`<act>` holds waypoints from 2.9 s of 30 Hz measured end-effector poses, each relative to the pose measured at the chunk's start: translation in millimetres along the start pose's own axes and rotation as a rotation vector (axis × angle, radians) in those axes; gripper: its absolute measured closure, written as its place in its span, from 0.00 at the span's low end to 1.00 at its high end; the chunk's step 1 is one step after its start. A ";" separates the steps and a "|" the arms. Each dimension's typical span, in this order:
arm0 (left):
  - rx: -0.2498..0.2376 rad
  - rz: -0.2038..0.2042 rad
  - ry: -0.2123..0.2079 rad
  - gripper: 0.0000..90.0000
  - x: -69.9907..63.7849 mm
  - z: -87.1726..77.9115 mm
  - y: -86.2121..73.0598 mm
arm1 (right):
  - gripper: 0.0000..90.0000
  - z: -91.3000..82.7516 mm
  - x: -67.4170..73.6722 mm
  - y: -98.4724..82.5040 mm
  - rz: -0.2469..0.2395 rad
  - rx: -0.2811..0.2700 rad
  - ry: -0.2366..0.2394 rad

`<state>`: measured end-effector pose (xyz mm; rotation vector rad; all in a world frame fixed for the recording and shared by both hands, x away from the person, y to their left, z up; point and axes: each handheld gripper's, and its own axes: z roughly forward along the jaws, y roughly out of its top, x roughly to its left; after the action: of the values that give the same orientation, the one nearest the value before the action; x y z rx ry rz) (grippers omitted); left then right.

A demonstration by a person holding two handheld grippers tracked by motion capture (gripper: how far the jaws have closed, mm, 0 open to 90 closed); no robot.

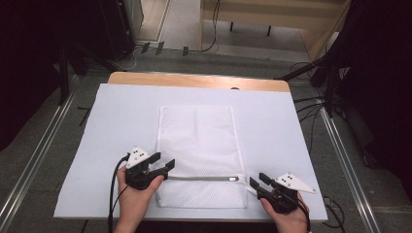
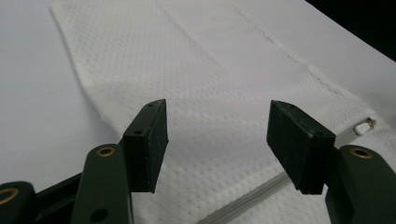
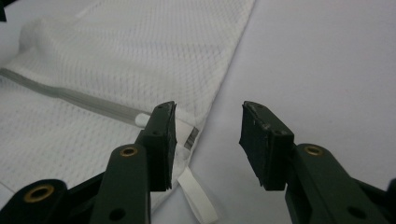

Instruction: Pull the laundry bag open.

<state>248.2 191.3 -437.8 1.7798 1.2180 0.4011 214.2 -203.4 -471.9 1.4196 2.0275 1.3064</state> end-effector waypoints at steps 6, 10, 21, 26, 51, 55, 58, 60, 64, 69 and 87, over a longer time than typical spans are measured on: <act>0.017 0.023 -0.054 0.47 -14.2 10.7 -2.3 | 0.64 3.0 2.8 -1.3 -0.009 0.052 0.034; 0.047 0.032 -0.133 0.61 -23.5 18.1 -2.6 | 0.72 5.7 1.8 -1.3 -0.001 0.094 0.078; 0.129 0.102 -0.274 0.80 -71.3 53.6 -5.1 | 0.67 20.7 3.5 -3.2 0.013 0.153 0.086; 0.148 0.127 -0.309 0.80 -82.6 60.1 -0.6 | 0.69 27.9 10.0 -1.6 -0.024 0.165 0.071; 0.209 0.148 -0.426 0.65 -106.9 85.0 -5.3 | 0.99 17.5 41.8 3.7 -0.189 0.020 0.071; 0.218 0.158 -0.449 0.69 -110.0 85.1 -6.8 | 0.99 16.9 43.2 4.2 -0.190 0.012 0.069; 0.206 0.135 -0.466 0.71 -108.3 83.9 -5.1 | 0.99 17.8 43.3 3.4 -0.193 0.012 0.064; 0.199 0.126 -0.467 0.77 -107.5 83.1 -2.4 | 0.99 17.9 43.5 2.5 -0.191 0.018 0.062; 0.230 0.068 -0.530 0.81 -103.1 87.2 -0.2 | 0.99 17.2 44.8 2.7 -0.197 0.014 0.075; 0.227 0.052 -0.507 0.93 -100.2 87.8 1.3 | 0.99 17.5 44.7 2.3 -0.196 0.020 0.083; 0.249 0.043 -0.416 0.98 -77.2 72.9 0.6 | 0.99 10.2 41.4 7.6 -0.182 0.016 0.031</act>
<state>263.2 88.4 -459.3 1.9788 0.9632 -0.1039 207.3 -161.7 -462.0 1.1956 2.1358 1.2441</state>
